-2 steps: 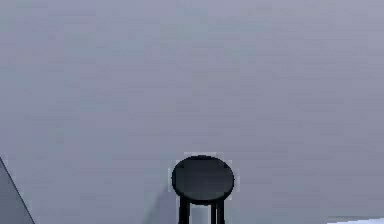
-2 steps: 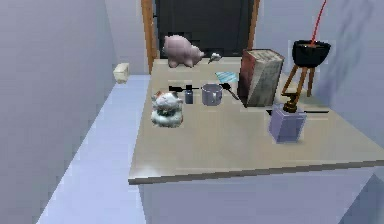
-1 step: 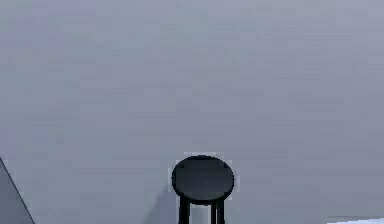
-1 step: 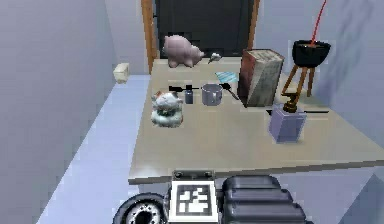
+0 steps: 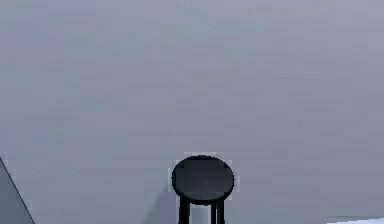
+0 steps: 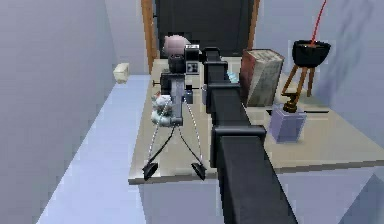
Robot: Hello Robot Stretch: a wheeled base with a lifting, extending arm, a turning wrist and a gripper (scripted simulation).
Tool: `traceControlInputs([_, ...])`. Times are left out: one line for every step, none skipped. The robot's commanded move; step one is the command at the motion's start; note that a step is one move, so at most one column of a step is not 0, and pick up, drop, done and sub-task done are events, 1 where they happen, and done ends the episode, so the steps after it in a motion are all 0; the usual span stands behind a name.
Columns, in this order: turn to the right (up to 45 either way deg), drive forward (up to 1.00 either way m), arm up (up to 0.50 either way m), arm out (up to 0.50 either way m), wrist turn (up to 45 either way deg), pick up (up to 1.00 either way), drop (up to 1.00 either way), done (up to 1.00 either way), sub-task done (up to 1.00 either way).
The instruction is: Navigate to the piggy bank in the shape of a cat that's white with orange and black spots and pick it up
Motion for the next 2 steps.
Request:
traceControlInputs([0.0, 0.0, 0.0, 0.0, 45.0, 0.0, 0.0, 0.0, 0.0])
traceControlInputs([0.0, 0.0, 0.0, 0.0, 45.0, 0.0, 0.0, 0.0, 0.0])
